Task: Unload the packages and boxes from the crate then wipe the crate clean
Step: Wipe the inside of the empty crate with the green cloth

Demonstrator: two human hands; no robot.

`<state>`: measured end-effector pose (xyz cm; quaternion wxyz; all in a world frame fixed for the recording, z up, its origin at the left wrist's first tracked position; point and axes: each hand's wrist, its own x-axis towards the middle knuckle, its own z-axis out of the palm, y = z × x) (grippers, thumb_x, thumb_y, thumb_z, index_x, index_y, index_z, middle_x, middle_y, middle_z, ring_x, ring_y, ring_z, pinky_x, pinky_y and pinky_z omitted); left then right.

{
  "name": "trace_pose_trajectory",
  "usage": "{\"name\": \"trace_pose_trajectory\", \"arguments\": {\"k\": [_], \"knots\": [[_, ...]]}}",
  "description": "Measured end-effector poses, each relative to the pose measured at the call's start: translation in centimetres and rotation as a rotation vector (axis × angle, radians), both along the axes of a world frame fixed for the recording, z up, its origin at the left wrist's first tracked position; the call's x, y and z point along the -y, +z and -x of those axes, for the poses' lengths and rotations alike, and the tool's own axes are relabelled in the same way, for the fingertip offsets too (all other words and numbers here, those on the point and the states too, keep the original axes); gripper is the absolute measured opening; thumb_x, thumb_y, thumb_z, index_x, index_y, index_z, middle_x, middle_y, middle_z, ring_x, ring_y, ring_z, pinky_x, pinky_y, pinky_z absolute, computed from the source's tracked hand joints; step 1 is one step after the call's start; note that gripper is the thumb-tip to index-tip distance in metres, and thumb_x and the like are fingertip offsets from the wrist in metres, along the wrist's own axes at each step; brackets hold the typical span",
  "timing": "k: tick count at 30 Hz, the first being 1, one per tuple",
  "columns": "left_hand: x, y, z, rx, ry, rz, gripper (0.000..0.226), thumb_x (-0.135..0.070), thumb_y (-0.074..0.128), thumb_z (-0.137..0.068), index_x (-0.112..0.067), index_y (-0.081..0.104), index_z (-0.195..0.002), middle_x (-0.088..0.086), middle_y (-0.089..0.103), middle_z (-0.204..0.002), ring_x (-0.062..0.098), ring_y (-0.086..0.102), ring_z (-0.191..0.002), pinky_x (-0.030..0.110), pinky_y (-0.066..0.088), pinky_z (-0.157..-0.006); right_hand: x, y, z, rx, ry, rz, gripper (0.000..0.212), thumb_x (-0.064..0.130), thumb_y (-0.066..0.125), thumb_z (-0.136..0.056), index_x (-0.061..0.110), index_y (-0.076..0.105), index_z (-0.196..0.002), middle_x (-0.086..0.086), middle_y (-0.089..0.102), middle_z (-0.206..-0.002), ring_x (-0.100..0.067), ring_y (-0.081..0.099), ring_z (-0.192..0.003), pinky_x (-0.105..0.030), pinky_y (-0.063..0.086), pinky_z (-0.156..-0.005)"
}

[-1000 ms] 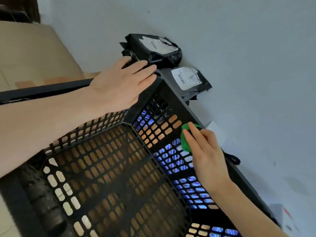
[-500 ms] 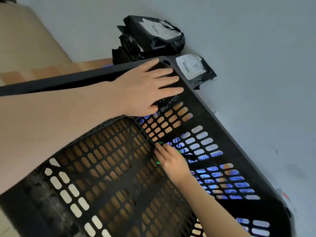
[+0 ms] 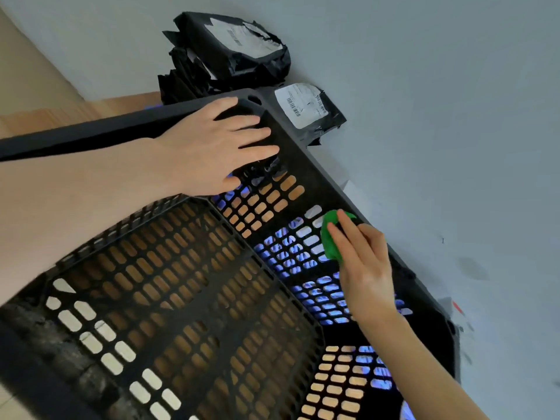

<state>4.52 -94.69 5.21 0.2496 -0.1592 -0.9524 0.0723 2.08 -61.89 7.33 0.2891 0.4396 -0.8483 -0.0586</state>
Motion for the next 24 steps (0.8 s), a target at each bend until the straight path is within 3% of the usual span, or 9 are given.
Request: {"name": "trace_pose_trajectory", "arguments": {"k": [5, 8, 11, 13, 15, 18, 22, 24], "knots": [[0.1, 0.2, 0.0, -0.015, -0.026, -0.032, 0.078, -0.041, 0.072, -0.078, -0.021, 0.042, -0.147, 0.01, 0.046, -0.149, 0.03, 0.04, -0.139, 0.052, 0.021, -0.114, -1.2, -4.1, 0.1, 0.018, 0.001, 0.044, 0.027, 0.005, 0.058, -0.092, -0.001, 0.066, -0.117, -0.018, 0.053, -0.133, -0.03, 0.05, -0.112, -0.035, 0.04, -0.102], [0.2, 0.1, 0.1, -0.012, -0.04, -0.047, 0.075, -0.04, 0.071, -0.079, -0.021, 0.043, -0.146, 0.011, 0.047, -0.148, 0.03, 0.041, -0.139, 0.054, 0.022, -0.114, -0.1, -8.9, 0.9, 0.099, 0.052, -0.171, 0.036, 0.001, 0.075, -0.077, 0.002, 0.068, -0.112, -0.017, 0.057, -0.127, -0.028, 0.052, -0.111, -0.037, 0.046, -0.098], [0.3, 0.1, 0.3, -0.003, -0.049, -0.058, 0.074, -0.04, 0.068, -0.081, -0.021, 0.042, -0.147, 0.012, 0.046, -0.148, 0.03, 0.04, -0.139, 0.054, 0.021, -0.115, 0.9, -12.9, 1.0, 0.175, 0.079, -0.412, 0.05, 0.005, 0.08, -0.067, 0.009, 0.068, -0.115, -0.011, 0.063, -0.122, -0.025, 0.056, -0.107, -0.032, 0.048, -0.096], [0.2, 0.0, 0.4, 0.007, -0.041, -0.064, 0.075, -0.042, 0.066, -0.082, -0.023, 0.038, -0.149, 0.01, 0.044, -0.15, 0.029, 0.037, -0.141, 0.053, 0.018, -0.116, 1.1, -15.0, 0.8, 0.245, 0.062, -0.487, 0.059, 0.009, 0.081, -0.062, 0.012, 0.066, -0.119, -0.007, 0.065, -0.118, -0.022, 0.062, -0.101, -0.03, 0.052, -0.09], [0.2, -0.1, 0.5, 0.004, -0.034, -0.069, 0.075, -0.043, 0.065, -0.084, -0.024, 0.036, -0.15, 0.009, 0.042, -0.151, 0.027, 0.035, -0.142, 0.051, 0.016, -0.117, 1.4, -15.8, 0.7, 0.25, 0.064, -0.475, 0.055, 0.01, 0.083, -0.061, 0.012, 0.068, -0.114, -0.006, 0.067, -0.115, -0.02, 0.064, -0.099, -0.029, 0.053, -0.088], [0.1, 0.1, 0.2, 0.013, -0.037, -0.079, 0.074, -0.044, 0.064, -0.084, -0.024, 0.036, -0.15, 0.009, 0.044, -0.15, 0.027, 0.036, -0.142, 0.05, 0.015, -0.117, 1.6, -13.9, 0.7, 0.221, 0.091, -0.484, 0.042, 0.009, 0.082, -0.063, 0.009, 0.072, -0.104, -0.008, 0.067, -0.112, -0.023, 0.063, -0.1, -0.03, 0.053, -0.09], [0.0, 0.2, 0.0, 0.012, -0.036, -0.068, 0.074, -0.042, 0.067, -0.081, -0.022, 0.041, -0.147, 0.011, 0.049, -0.146, 0.028, 0.041, -0.139, 0.051, 0.017, -0.116, 0.4, -6.8, 0.4, 0.157, 0.057, -0.369, 0.05, 0.002, 0.08, -0.065, 0.002, 0.066, -0.113, -0.013, 0.064, -0.118, -0.027, 0.053, -0.107, -0.034, 0.049, -0.096], [0.0, 0.3, -0.1, 0.021, -0.03, -0.05, 0.074, -0.043, 0.067, -0.081, -0.022, 0.041, -0.147, 0.01, 0.049, -0.146, 0.028, 0.041, -0.139, 0.051, 0.017, -0.116, -0.8, -2.9, -0.1, 0.105, 0.029, -0.233, 0.041, -0.001, 0.074, -0.075, -0.004, 0.064, -0.115, -0.018, 0.063, -0.12, -0.029, 0.05, -0.107, -0.039, 0.05, -0.094]]}}
